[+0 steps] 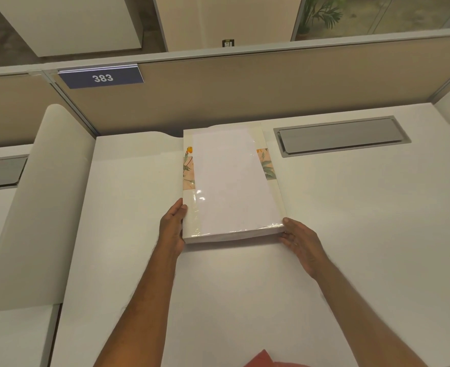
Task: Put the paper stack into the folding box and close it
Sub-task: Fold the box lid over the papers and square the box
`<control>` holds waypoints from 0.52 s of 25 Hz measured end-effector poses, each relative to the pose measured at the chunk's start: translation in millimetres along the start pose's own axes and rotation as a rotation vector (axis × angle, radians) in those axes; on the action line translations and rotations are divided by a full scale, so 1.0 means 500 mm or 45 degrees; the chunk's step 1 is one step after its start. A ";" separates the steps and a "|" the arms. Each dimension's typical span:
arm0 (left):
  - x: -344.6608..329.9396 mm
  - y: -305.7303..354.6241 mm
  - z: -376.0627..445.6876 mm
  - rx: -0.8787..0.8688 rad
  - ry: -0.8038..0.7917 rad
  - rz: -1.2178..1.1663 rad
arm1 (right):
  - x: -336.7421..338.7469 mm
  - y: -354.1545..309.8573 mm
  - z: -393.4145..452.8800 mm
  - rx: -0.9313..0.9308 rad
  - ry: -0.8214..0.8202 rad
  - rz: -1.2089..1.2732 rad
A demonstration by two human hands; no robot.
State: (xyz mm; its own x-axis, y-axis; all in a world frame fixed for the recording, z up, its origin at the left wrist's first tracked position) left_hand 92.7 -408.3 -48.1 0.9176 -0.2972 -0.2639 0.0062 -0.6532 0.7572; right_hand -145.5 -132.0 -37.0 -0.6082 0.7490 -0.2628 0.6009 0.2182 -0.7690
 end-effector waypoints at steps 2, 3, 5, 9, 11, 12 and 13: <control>-0.002 -0.001 -0.001 -0.002 -0.010 0.028 | 0.004 0.011 0.006 -0.046 0.005 0.018; -0.003 -0.004 -0.001 0.000 -0.018 0.034 | 0.003 0.018 0.009 -0.072 -0.003 0.043; -0.005 -0.006 -0.003 0.008 -0.027 0.046 | 0.002 0.029 0.015 -0.105 0.006 0.085; -0.004 -0.010 -0.002 0.015 -0.026 0.078 | 0.012 0.025 0.013 -0.076 0.035 0.058; -0.005 -0.010 -0.001 0.015 -0.022 0.075 | 0.016 0.019 0.013 -0.067 0.062 -0.002; -0.005 -0.011 -0.001 0.016 -0.019 0.073 | 0.017 0.018 0.015 -0.061 0.071 -0.023; -0.005 -0.011 -0.002 0.015 -0.016 0.071 | 0.016 0.018 0.015 -0.058 0.071 -0.031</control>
State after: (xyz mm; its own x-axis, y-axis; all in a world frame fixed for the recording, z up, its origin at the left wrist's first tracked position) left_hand 90.5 -403.4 -51.1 0.9114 -0.3417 -0.2293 -0.0491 -0.6434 0.7639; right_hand -148.8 -129.0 -50.5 -0.5937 0.7767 -0.2105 0.6099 0.2638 -0.7473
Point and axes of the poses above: each hand's wrist, its own z-axis towards the middle knuckle, its own x-axis out of the back of the hand, y = z × x, the point moved 6 cm from there along z, towards the middle knuckle, and after that the axes turned 7 degrees about -y, right-handed, at the moved point
